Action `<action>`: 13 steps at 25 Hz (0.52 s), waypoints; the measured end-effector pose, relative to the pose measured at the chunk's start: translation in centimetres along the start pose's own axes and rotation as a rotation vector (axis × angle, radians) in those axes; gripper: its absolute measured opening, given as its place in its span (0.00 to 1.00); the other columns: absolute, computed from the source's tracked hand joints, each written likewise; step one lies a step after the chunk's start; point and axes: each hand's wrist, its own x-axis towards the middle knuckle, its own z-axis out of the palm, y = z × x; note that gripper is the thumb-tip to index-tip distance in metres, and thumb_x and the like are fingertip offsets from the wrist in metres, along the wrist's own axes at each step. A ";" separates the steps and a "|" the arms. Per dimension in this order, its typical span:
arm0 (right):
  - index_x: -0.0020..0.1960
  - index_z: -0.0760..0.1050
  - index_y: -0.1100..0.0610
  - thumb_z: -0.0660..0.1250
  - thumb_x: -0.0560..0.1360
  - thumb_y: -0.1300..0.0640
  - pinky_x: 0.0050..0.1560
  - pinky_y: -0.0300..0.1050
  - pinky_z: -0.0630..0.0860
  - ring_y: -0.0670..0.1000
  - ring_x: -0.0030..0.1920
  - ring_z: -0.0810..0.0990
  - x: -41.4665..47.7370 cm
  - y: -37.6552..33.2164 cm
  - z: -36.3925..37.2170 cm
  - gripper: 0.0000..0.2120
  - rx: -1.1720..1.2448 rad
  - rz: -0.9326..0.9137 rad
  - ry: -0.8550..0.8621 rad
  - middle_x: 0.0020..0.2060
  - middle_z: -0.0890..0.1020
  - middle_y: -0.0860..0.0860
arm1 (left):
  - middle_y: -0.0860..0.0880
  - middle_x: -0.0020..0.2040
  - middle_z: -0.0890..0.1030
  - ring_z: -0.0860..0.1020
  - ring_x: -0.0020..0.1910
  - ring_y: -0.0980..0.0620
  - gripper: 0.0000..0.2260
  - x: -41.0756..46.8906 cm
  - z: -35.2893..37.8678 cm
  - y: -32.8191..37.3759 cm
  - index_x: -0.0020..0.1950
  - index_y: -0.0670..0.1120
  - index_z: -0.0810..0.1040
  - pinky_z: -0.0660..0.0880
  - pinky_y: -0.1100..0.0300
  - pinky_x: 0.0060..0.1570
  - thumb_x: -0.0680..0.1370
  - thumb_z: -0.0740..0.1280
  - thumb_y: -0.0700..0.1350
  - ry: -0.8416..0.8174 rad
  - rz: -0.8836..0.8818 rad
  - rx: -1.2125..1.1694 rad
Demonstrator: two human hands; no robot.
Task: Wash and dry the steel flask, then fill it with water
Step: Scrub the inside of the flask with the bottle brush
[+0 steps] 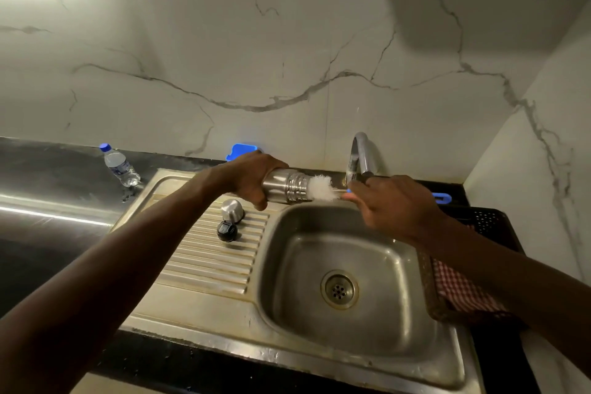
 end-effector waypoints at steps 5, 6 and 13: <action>0.63 0.74 0.54 0.59 0.82 0.55 0.40 0.42 0.69 0.51 0.38 0.77 2.0 -4.9 0.3 0.11 0.098 -0.045 -0.134 0.46 0.83 0.53 | 0.51 0.47 0.85 0.82 0.46 0.53 0.27 1.3 0.2 2.2 0.58 0.50 0.80 0.76 0.62 0.45 0.61 0.81 0.38 -0.158 0.004 0.063; 0.62 0.75 0.54 0.59 0.82 0.55 0.41 0.44 0.69 0.51 0.38 0.76 2.3 -4.4 0.6 0.11 0.090 -0.036 -0.102 0.47 0.83 0.53 | 0.51 0.47 0.85 0.82 0.45 0.53 0.27 1.3 0.1 2.1 0.57 0.49 0.79 0.77 0.60 0.46 0.61 0.81 0.38 -0.152 0.000 0.039; 0.43 0.77 0.51 0.60 0.84 0.49 0.43 0.48 0.77 0.51 0.36 0.76 2.4 -2.8 2.5 0.14 0.470 0.120 -0.088 0.36 0.80 0.51 | 0.55 0.44 0.83 0.81 0.42 0.54 0.23 1.0 1.4 1.2 0.55 0.54 0.79 0.80 0.55 0.45 0.61 0.77 0.45 0.197 0.053 0.172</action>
